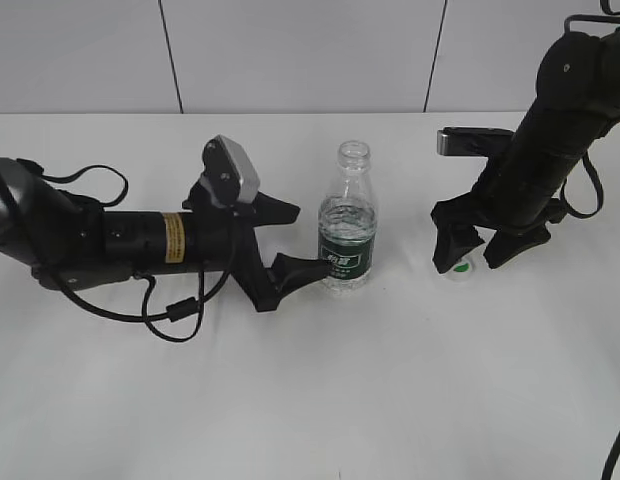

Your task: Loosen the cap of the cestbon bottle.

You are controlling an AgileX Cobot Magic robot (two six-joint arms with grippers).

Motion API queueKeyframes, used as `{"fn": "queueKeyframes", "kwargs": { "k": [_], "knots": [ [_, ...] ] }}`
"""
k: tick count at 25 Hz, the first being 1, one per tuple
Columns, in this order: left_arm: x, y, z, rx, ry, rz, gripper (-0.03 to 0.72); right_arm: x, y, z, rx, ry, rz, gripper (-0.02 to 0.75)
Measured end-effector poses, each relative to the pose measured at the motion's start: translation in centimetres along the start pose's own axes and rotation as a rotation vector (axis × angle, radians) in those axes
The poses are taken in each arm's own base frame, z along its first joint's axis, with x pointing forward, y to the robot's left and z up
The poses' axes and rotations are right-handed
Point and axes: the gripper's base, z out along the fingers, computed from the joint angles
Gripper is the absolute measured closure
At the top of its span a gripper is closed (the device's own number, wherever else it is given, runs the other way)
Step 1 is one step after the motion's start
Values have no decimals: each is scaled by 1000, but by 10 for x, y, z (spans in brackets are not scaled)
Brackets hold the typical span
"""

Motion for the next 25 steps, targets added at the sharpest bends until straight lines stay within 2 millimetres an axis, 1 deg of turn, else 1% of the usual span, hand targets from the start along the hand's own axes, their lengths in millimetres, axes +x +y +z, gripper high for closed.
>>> {"fn": "queueKeyframes", "kwargs": {
  "k": [5, 8, 13, 18, 25],
  "knots": [
    [-9, 11, -14, -23, -4, 39, 95, 0, 0, -1, 3, 5, -5, 158],
    [-14, 15, -20, -35, -2, 56, 95, 0, 1, -10, 20, -10, -25, 158],
    [-11, 17, -24, -30, 48, 66, 95, 0, 3, -29, 53, -47, -60, 158],
    [-9, 14, -25, 8, 75, 74, 95, 0, 5, -46, 74, -83, -82, 158],
    [-7, 14, -26, 23, 89, 37, 95, 7, 3, -49, 97, -19, -112, 158]
  ]
}}
